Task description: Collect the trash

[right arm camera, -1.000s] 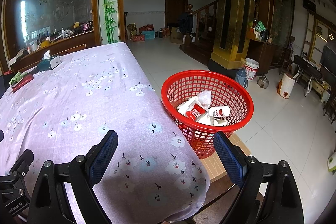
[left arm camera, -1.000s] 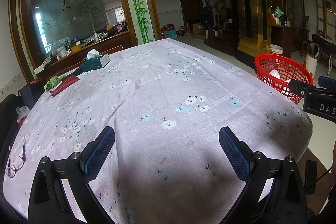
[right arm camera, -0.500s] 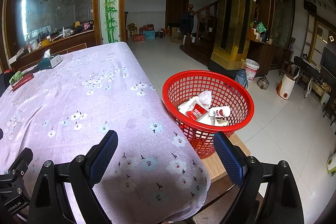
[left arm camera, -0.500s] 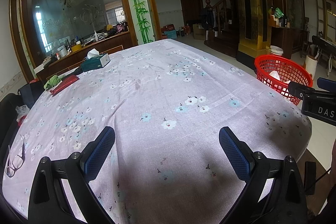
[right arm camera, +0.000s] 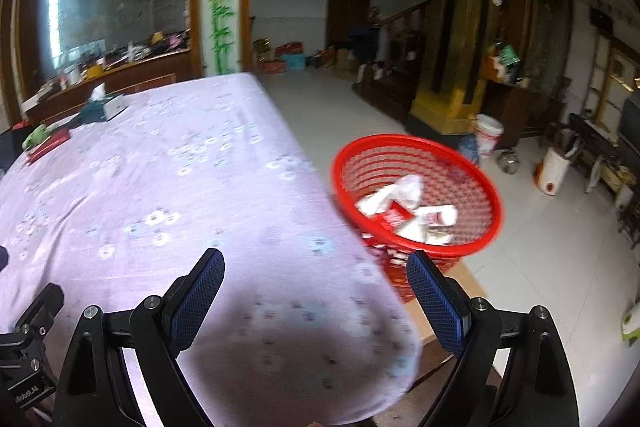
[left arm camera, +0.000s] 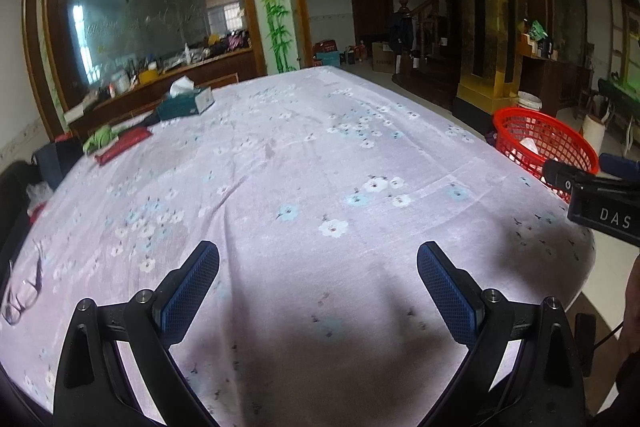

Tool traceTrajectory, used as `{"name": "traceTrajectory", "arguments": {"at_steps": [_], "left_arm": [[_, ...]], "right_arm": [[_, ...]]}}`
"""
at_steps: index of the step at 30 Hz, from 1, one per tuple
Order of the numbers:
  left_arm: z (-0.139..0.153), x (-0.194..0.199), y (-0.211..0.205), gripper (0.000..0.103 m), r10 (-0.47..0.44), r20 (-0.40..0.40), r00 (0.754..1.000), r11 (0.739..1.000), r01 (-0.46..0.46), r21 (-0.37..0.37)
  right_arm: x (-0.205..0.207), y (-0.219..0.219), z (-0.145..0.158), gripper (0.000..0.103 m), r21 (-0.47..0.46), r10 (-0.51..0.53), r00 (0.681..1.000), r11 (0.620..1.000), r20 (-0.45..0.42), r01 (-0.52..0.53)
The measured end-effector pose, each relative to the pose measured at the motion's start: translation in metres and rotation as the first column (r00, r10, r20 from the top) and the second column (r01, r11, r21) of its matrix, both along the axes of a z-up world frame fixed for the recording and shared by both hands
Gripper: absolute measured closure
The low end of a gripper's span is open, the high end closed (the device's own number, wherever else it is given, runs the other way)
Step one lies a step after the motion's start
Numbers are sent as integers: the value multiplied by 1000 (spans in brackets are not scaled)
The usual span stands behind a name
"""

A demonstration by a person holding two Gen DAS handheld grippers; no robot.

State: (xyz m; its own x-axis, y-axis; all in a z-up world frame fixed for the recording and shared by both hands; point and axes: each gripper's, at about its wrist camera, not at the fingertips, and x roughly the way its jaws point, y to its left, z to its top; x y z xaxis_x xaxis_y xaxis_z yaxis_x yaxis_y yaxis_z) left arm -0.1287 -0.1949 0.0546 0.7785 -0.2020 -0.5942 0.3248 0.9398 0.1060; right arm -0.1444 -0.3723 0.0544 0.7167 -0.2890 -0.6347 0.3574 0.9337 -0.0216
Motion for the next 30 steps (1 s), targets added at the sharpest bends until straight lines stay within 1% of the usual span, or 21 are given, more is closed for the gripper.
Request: {"name": "traceTrajectory", "arguments": {"at_steps": [2,6,8,11,13,15,17,20,21,23,25,30], "left_arm": [[0,7,14,4,35,-15,999,999,-35,-14],[-1,23,45,4,134,-42,990,991,-135,-12],[-4,34,65,4,203,-62,977,979,-203,0],[-10,47,91,4,266,-115,957,964,-267,3],[-16,55,107,4,291,-153,944,956,-295,0],[-21,64,124,4,321,-192,927,945,-327,5],[-27,73,139,4,340,-227,913,937,-348,4],[-34,84,153,4,366,-271,891,926,-377,12],[-35,88,157,4,373,-278,885,923,-384,15],[-38,93,162,4,380,-290,879,921,-390,24],[-41,99,166,4,372,-307,876,923,-383,27],[-49,109,170,4,345,-364,865,931,-365,16]], "right_arm": [[10,8,-1,8,27,35,999,999,-11,-35],[33,34,-3,8,14,111,993,994,-38,-111],[48,50,-7,8,31,163,984,986,-67,-161],[74,75,-14,8,68,223,969,974,-101,-217],[87,91,-19,8,79,255,960,966,-118,-247],[105,111,-26,8,98,297,943,954,-151,-285],[122,130,-35,7,99,322,927,946,-191,-308],[143,145,-49,7,159,355,901,933,-248,-323],[148,148,-54,7,163,350,898,935,-267,-316],[156,153,-60,7,158,339,896,939,-287,-305],[163,158,-62,5,134,322,898,946,-299,-294],[177,164,-64,0,132,287,907,957,-308,-258]]}}
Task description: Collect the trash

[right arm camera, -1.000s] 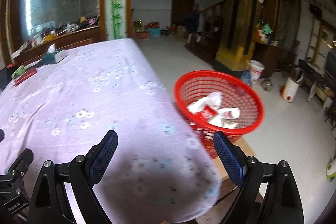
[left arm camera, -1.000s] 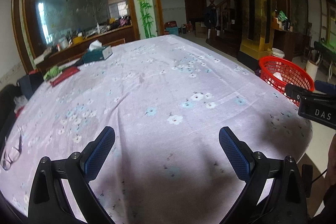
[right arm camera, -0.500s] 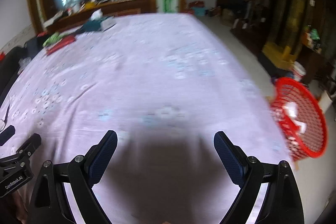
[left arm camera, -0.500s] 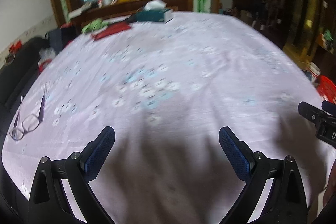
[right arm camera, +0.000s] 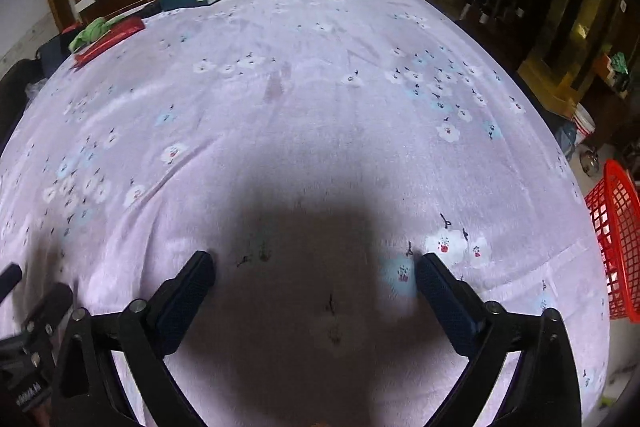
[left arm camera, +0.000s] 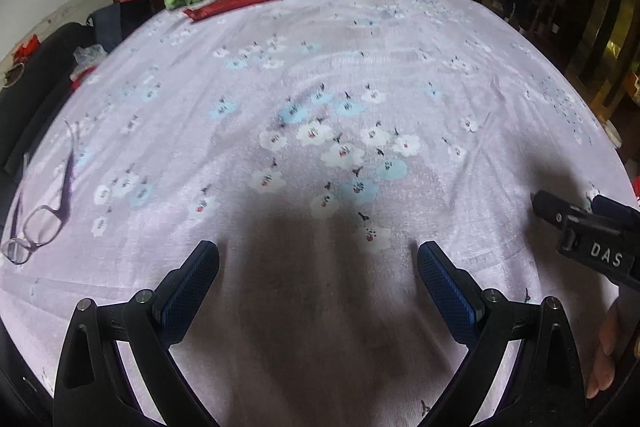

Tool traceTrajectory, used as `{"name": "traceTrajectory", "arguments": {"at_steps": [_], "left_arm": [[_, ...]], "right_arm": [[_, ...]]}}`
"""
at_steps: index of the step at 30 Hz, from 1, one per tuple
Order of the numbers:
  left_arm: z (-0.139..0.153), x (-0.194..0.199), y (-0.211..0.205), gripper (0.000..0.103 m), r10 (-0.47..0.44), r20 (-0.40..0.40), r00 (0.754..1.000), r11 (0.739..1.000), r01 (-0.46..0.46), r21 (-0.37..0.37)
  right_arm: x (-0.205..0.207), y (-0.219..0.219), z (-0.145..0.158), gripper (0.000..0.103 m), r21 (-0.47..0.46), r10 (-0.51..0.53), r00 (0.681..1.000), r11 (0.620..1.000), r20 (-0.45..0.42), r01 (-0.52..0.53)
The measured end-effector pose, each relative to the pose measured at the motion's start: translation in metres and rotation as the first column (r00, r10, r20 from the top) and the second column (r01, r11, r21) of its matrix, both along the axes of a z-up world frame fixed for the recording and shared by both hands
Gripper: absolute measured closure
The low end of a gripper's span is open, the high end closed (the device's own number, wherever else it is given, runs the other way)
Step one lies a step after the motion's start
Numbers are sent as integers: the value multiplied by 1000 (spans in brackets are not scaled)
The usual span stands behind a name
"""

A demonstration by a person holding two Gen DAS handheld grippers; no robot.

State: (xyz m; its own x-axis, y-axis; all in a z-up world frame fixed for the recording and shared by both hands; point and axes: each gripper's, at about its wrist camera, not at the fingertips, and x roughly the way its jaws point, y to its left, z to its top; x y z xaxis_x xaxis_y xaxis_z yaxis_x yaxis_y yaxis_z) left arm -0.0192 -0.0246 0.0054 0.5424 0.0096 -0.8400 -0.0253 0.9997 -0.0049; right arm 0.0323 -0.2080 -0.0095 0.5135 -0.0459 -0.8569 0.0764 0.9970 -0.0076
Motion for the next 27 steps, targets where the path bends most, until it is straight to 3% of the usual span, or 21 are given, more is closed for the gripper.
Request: {"name": "traceTrajectory", "arguments": {"at_steps": [10,13,27], "left_arm": [[-3,13,5,4,-11,-30,999,1000,10,-5],[-5,19,7,0,-19,-39,999,1000,19,-8],[-6,25,11,0,-8,-13,1000,1000,7,-9]], "right_arm": [[11,9,0,0,-4,-61,998,998,8,61],[13,9,0,0,-4,-61,998,998,7,61],[12,9,0,0,-4,-61,998,998,8,61]]}}
